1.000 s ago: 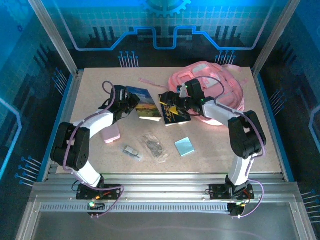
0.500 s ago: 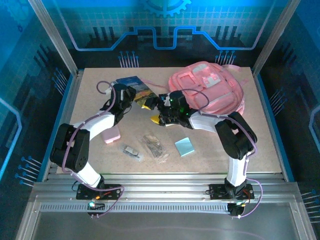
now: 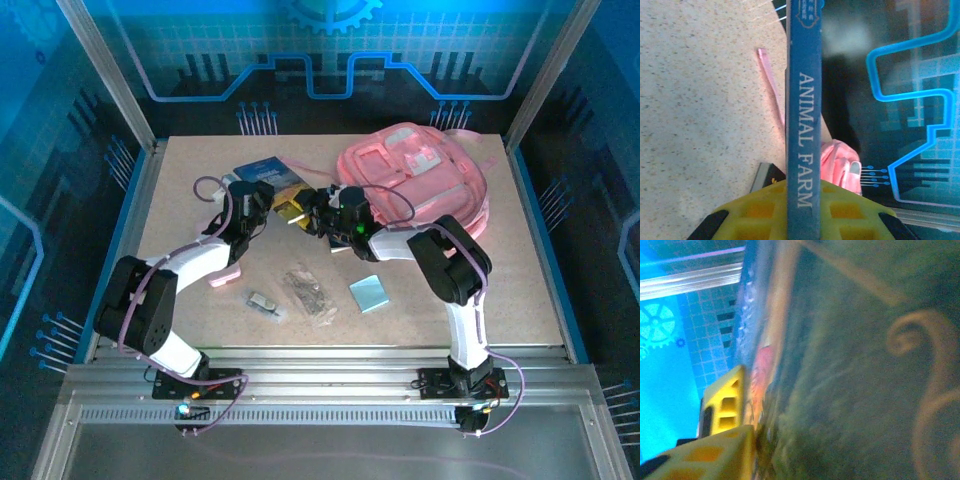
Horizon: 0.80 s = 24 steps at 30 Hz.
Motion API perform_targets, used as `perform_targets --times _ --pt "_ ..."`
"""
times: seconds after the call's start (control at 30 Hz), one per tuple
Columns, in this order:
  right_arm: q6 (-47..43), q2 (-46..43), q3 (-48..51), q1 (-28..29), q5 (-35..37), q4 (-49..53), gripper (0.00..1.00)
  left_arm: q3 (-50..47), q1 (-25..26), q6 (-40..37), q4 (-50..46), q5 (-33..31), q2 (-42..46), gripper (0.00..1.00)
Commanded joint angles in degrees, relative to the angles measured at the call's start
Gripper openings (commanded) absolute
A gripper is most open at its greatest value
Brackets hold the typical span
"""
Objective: Pack the student bag
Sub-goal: Pass the book.
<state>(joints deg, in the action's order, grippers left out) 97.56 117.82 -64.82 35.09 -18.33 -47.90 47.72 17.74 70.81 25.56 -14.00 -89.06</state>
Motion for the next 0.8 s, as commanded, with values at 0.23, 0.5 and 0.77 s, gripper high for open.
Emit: perform_targets --times 0.23,0.5,0.77 --pt "-7.31 -9.7 6.2 -7.41 0.48 0.21 0.0 3.3 3.28 -5.71 -2.88 3.37 2.31 0.42" --pt "-30.37 -25.16 6.14 -21.67 -8.22 32.39 0.0 15.91 9.88 -22.18 -18.71 8.14 -1.63 0.8" --pt "-52.15 -39.18 4.72 -38.95 -6.98 61.7 0.0 37.47 16.95 -33.89 -35.97 15.16 -17.2 0.8"
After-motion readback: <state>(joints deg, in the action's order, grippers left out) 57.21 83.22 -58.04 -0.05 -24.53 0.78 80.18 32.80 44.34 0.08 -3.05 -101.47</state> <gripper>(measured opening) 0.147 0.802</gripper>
